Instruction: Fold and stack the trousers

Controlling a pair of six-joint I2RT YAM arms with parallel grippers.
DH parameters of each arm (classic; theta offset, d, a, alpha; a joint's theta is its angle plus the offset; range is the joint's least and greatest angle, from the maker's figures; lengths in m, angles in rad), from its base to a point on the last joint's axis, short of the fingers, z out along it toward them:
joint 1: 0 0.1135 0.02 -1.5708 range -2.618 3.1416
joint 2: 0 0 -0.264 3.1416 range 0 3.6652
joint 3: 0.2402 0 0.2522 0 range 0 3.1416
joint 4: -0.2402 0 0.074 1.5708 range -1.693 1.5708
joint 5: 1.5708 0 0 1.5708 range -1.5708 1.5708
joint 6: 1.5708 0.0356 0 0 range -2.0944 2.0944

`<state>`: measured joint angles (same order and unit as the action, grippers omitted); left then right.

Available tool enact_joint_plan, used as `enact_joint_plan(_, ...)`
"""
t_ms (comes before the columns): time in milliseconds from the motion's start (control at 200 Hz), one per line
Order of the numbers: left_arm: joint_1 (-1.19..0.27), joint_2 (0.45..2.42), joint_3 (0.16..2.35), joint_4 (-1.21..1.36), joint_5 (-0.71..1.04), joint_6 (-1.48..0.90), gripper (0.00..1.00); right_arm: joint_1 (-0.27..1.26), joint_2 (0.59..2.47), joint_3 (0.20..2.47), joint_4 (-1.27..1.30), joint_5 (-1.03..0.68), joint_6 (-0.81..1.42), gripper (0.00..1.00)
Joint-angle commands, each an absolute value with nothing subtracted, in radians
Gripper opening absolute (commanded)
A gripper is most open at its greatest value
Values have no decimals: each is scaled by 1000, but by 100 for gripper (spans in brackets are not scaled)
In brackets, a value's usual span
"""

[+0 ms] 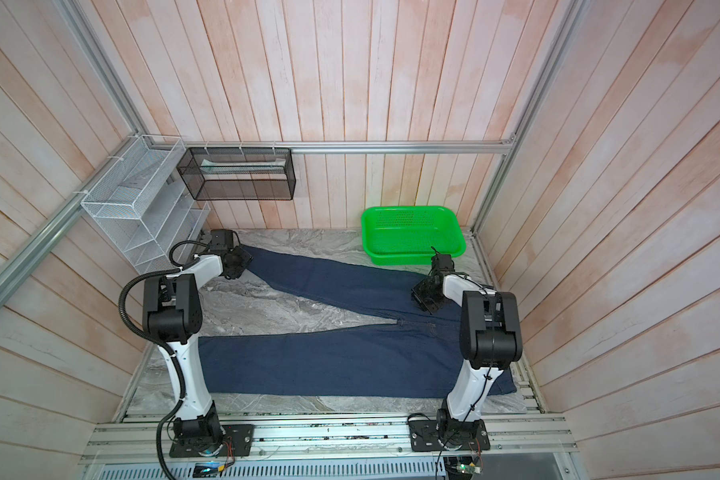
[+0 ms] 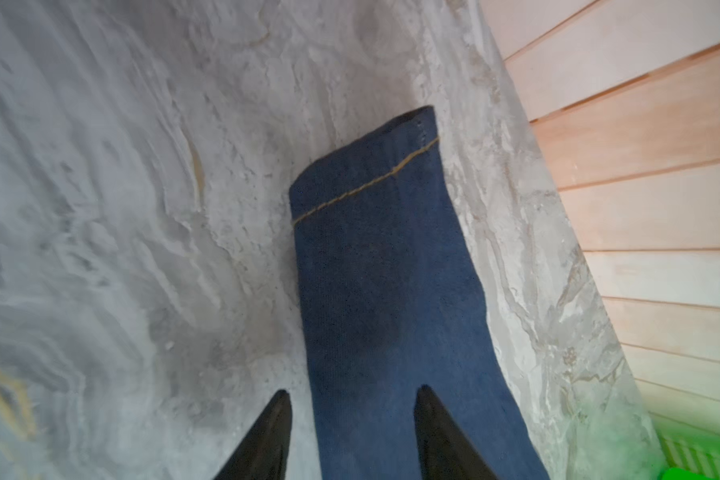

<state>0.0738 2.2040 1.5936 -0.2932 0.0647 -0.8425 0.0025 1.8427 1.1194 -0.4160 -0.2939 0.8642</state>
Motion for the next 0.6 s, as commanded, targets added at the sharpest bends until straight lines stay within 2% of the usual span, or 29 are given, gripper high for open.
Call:
enact_joint_plan(0, 72, 2255, 1624, -298, 102, -859, 46, 8, 1824, 1125, -437, -299, 863, 25)
enact_joint_plan(115, 72, 2270, 1628, -310, 99, -854, 50, 8, 1828, 1128, -436, -299, 864, 25)
enact_joint_plan(200, 72, 2277, 1629, -309, 98, -850, 47, 7, 1831, 1127, -434, -301, 863, 25)
enact_joint_plan(225, 72, 2279, 1632, -307, 98, -848, 41, 7, 1833, 1127, -434, -301, 863, 25)
enact_joint_plan(295, 69, 2276, 1634, -294, 108, -844, 13, 8, 1835, 1129, -434, -301, 862, 25)
enact_joint_plan(350, 57, 2265, 1645, -298, 101, -831, 0, 8, 1835, 1129, -434, -301, 863, 24)
enact_joint_plan(595, -102, 2215, 1812, -486, -53, -699, 0, 7, 1833, 1122, -432, -303, 858, 25)
